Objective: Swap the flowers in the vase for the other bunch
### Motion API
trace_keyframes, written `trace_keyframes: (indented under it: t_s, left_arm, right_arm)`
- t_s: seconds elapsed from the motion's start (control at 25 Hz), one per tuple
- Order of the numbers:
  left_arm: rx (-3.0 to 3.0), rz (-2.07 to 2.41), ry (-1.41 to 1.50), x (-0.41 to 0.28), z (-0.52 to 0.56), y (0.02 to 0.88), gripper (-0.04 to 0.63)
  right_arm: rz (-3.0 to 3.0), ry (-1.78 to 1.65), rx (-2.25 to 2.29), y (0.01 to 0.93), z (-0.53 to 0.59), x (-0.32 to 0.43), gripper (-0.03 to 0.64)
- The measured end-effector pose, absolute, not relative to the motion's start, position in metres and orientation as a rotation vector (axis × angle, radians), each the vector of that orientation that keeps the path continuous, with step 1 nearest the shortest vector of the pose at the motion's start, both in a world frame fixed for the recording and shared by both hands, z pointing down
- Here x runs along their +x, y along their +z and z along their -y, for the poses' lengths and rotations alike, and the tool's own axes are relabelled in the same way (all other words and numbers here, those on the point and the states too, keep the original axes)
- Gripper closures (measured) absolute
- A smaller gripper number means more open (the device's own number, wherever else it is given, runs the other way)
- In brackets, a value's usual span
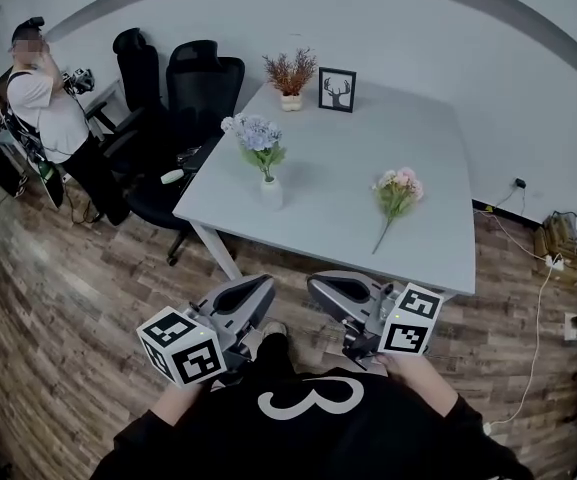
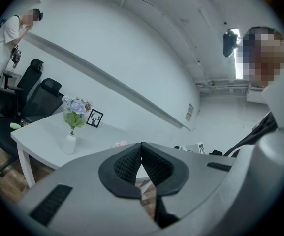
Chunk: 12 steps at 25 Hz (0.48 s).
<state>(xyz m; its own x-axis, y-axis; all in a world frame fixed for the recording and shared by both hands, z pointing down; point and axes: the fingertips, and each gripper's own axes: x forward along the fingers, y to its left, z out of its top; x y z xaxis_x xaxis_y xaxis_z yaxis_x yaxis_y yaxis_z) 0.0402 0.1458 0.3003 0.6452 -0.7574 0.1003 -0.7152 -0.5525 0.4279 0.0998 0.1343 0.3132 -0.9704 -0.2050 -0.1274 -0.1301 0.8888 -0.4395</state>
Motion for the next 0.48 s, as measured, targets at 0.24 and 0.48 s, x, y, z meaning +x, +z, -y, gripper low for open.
trace_keyframes:
  t_s: [0.24, 0.48]
  left_arm:
    - [2.473, 1.085, -0.105, 0.031, -0.103, 0.298, 0.584]
    - [2.468, 1.041, -0.077, 0.005, -0.05, 0.309, 0.584]
  right_arm:
    - [-2.856, -0.674, -0.336, 0.313, -0.091, 0.092, 0.609]
    - [-2.833, -0.732, -0.412, 0.322, -0.039, 0.07, 0.609]
